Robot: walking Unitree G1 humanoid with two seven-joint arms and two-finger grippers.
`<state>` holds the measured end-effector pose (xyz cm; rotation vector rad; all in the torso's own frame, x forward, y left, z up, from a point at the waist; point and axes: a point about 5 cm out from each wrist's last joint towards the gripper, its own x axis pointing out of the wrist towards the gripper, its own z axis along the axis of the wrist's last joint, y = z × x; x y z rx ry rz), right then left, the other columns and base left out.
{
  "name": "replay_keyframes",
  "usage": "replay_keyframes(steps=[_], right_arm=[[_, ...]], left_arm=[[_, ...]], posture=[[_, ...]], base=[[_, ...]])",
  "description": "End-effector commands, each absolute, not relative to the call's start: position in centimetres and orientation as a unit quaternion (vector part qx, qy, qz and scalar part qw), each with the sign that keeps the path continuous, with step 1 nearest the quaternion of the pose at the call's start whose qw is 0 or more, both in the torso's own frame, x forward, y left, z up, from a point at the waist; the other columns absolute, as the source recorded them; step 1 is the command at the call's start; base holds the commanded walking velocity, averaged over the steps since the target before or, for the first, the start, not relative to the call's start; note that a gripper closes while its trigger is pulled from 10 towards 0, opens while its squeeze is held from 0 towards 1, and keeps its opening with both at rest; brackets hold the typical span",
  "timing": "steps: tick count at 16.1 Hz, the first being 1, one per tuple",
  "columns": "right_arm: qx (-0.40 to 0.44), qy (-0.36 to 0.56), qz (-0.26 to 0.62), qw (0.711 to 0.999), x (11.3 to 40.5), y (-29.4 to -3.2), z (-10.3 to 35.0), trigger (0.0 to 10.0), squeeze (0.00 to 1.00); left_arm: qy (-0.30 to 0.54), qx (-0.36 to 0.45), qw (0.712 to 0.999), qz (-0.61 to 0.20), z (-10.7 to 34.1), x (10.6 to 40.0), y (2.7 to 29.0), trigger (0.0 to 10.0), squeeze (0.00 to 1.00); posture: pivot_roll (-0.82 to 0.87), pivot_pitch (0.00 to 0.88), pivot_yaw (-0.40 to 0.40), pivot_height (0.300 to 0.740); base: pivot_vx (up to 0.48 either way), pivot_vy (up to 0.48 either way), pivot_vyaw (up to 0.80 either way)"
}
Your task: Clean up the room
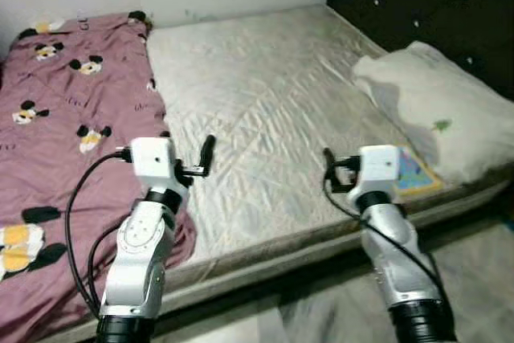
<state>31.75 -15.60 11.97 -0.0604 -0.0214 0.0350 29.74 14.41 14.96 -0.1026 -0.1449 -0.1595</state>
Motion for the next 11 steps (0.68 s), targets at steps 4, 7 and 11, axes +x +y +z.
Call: replay_keyframes(steps=[4, 7, 11], right_arm=[[-0.022, -0.018, 0.032, 0.999, 32.0, -14.5, 12.35, 10.0, 0.0], [-0.022, -0.018, 0.031, 0.999, 32.05, -14.51, 12.36, 10.0, 0.0], [-0.045, -0.029, 0.034, 0.998, 32.07, -14.41, 12.68, 10.0, 0.0]], left_arm=[[-0.058, -0.038, 0.997, -0.029, 14.64, 30.1, 15.74, 10.0, 0.0], [-0.061, -0.044, 0.996, -0.038, 14.69, 30.25, 15.63, 10.0, 0.0], [-0.06, -0.047, 0.996, -0.037, 14.74, 30.32, 15.49, 10.0, 0.0]], posture=[[0.0, 0.108, 0.009, 0.74], [0.0, 0.097, 0.01, 0.74], [0.0, 0.093, 0.011, 0.74]], base=[[0.0, 0.0, 0.0], [0.0, 0.29, 0.0], [0.0, 0.476, 0.0]])
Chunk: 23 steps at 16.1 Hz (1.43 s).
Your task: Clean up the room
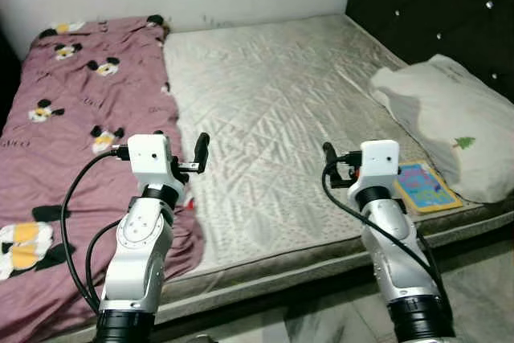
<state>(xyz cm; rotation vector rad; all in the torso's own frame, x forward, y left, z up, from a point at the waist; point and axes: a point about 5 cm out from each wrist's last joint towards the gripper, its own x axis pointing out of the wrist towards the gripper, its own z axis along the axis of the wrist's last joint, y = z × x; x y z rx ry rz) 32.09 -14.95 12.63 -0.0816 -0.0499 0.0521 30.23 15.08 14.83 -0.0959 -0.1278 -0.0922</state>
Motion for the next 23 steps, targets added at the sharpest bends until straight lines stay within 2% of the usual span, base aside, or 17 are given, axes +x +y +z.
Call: replay_keyframes(steps=[1, 5, 9, 14, 23], right_arm=[[-0.046, -0.03, 0.034, 0.998, 32.07, -14.39, 12.7, 10.0, 0.0], [-0.048, -0.028, 0.035, 0.998, 32.07, -14.37, 12.64, 10.0, 0.0], [-0.048, -0.026, 0.038, 0.998, 32.05, -14.32, 12.52, 10.0, 0.0], [-0.044, -0.021, 0.042, 0.998, 32.09, -14.31, 12.34, 10.0, 0.0], [-0.045, -0.02, 0.045, 0.998, 32.1, -14.17, 12.28, 10.0, 0.0]], left_arm=[[-0.061, -0.047, 0.996, -0.037, 14.77, 30.32, 15.5, 10.0, 0.0], [-0.061, -0.05, 0.996, -0.04, 14.71, 30.3, 15.42, 10.0, 0.0], [-0.063, -0.05, 0.996, -0.04, 14.74, 30.24, 15.43, 10.0, 0.0], [-0.069, -0.048, 0.996, -0.041, 14.82, 30.18, 15.4, 10.0, 0.0], [-0.069, -0.055, 0.995, -0.05, 14.85, 30.2, 15.28, 10.0, 0.0]], posture=[[0.0, 0.088, 0.011, 0.74], [-0.01, 0.085, 0.01, 0.74], [0.0, 0.086, 0.008, 0.74], [0.0, 0.085, 0.006, 0.74], [0.0, 0.087, 0.01, 0.74]], base=[[0.0, 0.476, 0.0], [0.0, 0.471, 0.0], [0.0, 0.469, 0.56], [0.0, 0.094, 0.0], [0.0, 0.461, 0.0]])
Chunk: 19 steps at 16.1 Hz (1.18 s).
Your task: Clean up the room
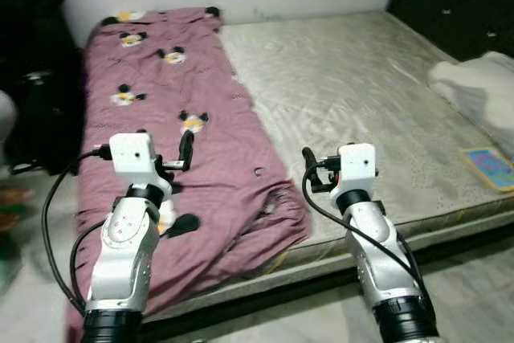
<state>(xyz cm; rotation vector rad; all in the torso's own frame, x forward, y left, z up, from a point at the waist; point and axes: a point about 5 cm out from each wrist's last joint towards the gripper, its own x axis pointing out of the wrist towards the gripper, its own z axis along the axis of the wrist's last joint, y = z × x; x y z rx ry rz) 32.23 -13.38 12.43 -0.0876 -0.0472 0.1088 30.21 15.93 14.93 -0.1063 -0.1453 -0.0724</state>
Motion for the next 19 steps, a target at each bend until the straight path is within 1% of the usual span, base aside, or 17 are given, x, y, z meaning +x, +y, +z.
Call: replay_keyframes(steps=[1, 5, 9, 12, 16, 19], right_arm=[[-0.045, -0.02, 0.045, 0.998, 32.1, -14.1, 12.3, 10.0, 0.0], [-0.045, -0.02, 0.045, 0.998, 32.1, -14.1, 12.3, 10.0, 0.0], [-0.05, -0.023, 0.044, 0.998, 32.1, -14.1, 12.4, 10.0, 0.0], [-0.05, -0.025, 0.044, 0.997, 32.2, -14.1, 12.5, 10.0, 0.0], [-0.048, -0.034, 0.036, 0.998, 32.5, -14.3, 12.8, 10.0, 0.0], [-0.044, -0.052, 0.025, 0.997, 33.6, -14.3, 13.9, 10.0, 0.0]], left_arm=[[-0.068, -0.055, 0.995, -0.049, 14.8, 30.2, 15.3, 10.0, 0.0], [-0.067, -0.051, 0.996, -0.042, 14.8, 30.2, 15.3, 10.0, 0.0], [-0.07, -0.045, 0.996, -0.033, 14.9, 30.2, 15.3, 10.0, 0.0], [-0.07, -0.046, 0.996, -0.042, 14.9, 30.3, 15.2, 10.0, 0.0], [-0.07, -0.045, 0.996, -0.04, 15.1, 30.5, 15.0, 10.0, 0.0], [-0.083, -0.019, 0.996, -0.029, 15.7, 30.9, 14.5, 10.0, 0.0]], posture=[[0.0, 0.087, 0.01, 0.74], [0.0, 0.088, 0.011, 0.74], [-0.01, 0.089, 0.013, 0.74], [-0.01, 0.088, 0.014, 0.74], [0.0, 0.067, 0.023, 0.74], [0.0, 0.032, 0.036, 0.74]], base=[[0.0, 0.461, 0.0], [0.0, 0.432, 0.0], [0.0, 0.0, 0.0], [0.0, 0.0, 0.71], [0.0, 0.0, 0.0], [0.0, 0.0, 0.0]])
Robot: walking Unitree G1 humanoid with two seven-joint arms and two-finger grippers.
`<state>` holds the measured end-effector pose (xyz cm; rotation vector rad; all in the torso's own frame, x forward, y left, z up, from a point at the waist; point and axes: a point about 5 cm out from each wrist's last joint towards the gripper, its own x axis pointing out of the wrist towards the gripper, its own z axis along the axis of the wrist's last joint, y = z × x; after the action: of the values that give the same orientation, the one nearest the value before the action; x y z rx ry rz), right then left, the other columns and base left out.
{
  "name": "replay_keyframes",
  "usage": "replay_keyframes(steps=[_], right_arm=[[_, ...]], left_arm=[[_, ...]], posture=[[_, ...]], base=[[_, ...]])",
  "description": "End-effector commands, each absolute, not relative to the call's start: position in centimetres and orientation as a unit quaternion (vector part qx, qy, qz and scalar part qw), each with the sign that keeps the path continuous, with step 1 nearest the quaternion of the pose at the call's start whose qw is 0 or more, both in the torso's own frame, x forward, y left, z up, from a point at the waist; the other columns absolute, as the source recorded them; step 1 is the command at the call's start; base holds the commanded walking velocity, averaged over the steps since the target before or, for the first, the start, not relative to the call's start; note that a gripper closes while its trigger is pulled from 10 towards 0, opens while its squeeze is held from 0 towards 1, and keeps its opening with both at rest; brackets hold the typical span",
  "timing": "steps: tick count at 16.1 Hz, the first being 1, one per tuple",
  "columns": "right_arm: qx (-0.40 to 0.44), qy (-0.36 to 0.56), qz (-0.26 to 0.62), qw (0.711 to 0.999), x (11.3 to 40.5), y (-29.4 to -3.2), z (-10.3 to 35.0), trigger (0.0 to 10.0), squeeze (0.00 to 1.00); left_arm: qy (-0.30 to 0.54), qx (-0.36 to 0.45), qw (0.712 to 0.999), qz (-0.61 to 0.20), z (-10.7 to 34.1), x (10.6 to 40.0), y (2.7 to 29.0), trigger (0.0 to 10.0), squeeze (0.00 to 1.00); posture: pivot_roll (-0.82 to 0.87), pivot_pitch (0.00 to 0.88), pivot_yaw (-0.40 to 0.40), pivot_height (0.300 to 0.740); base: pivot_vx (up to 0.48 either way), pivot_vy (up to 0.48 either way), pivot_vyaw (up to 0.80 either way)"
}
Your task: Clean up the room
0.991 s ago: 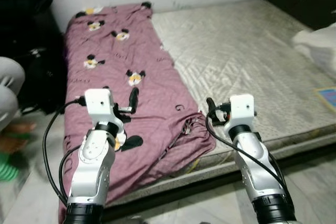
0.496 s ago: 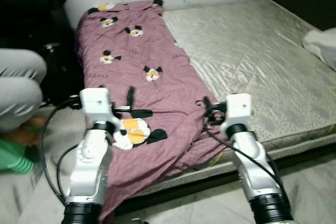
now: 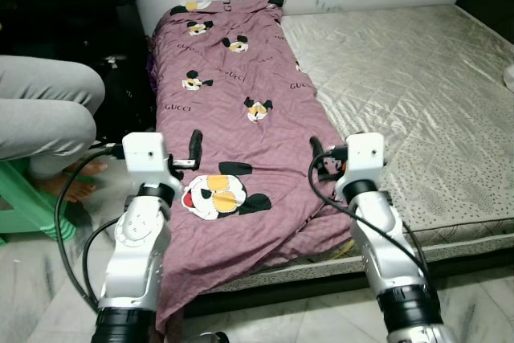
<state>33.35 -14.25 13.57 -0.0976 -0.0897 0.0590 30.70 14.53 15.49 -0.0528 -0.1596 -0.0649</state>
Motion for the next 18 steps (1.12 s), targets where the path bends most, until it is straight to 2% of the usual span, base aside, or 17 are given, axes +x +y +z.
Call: replay_keyframes(steps=[1, 5, 8, 12, 14, 16, 18], right_arm=[[-0.047, -0.056, 0.024, 0.997, 33.9, -14.3, 14.2, 10.0, 0.0], [-0.063, -0.078, 0.007, 0.995, 34.8, -14.7, 16.5, 10.0, 0.0], [-0.062, -0.049, -0.026, 0.997, 34.0, -15.7, 14.7, 10.0, 0.0], [-0.083, -0.04, -0.055, 0.994, 34.2, -16.4, 14.6, 10.0, 0.0], [-0.069, -0.057, -0.027, 0.996, 34.1, -16.3, 15.3, 10.0, 0.0], [-0.089, -0.078, -0.01, 0.993, 33.5, -16.3, 15.6, 10.0, 0.0], [-0.057, -0.067, -0.002, 0.996, 33.1, -15.5, 14.8, 10.0, 0.0]], left_arm=[[-0.084, -0.02, 0.996, -0.03, 15.8, 31.1, 14.3, 10.0, 0.0], [-0.077, -0.038, 0.996, -0.038, 16.2, 31.2, 13.4, 10.0, 0.0], [-0.072, -0.032, 0.996, -0.047, 15.7, 30.7, 12.8, 10.0, 0.0], [-0.078, -0.026, 0.996, -0.03, 15.6, 31.5, 13.6, 10.0, 0.0], [-0.084, -0.035, 0.996, -0.015, 16.0, 31.6, 14.0, 10.0, 0.0], [-0.084, -0.035, 0.996, -0.011, 15.9, 31.2, 14.3, 10.0, 0.0], [-0.078, -0.026, 0.997, -0.006, 15.2, 30.8, 15.1, 10.0, 0.0]], posture=[[0.0, 0.027, 0.039, 0.74], [-0.02, 0.03, 0.05, 0.74], [-0.02, 0.004, 0.066, 0.74], [-0.03, 0.0, 0.033, 0.74], [-0.02, 0.0, 0.017, 0.74], [-0.01, 0.0, 0.003, 0.74], [0.0, 0.009, -0.018, 0.74]], base=[[0.0, 0.0, 0.0], [0.0, 0.0, 0.0], [0.0, 0.0, 0.0], [0.0, 0.0, 0.0], [0.0, 0.0, 0.0], [0.0, 0.0, 0.0], [0.0, 0.0, 0.0]])
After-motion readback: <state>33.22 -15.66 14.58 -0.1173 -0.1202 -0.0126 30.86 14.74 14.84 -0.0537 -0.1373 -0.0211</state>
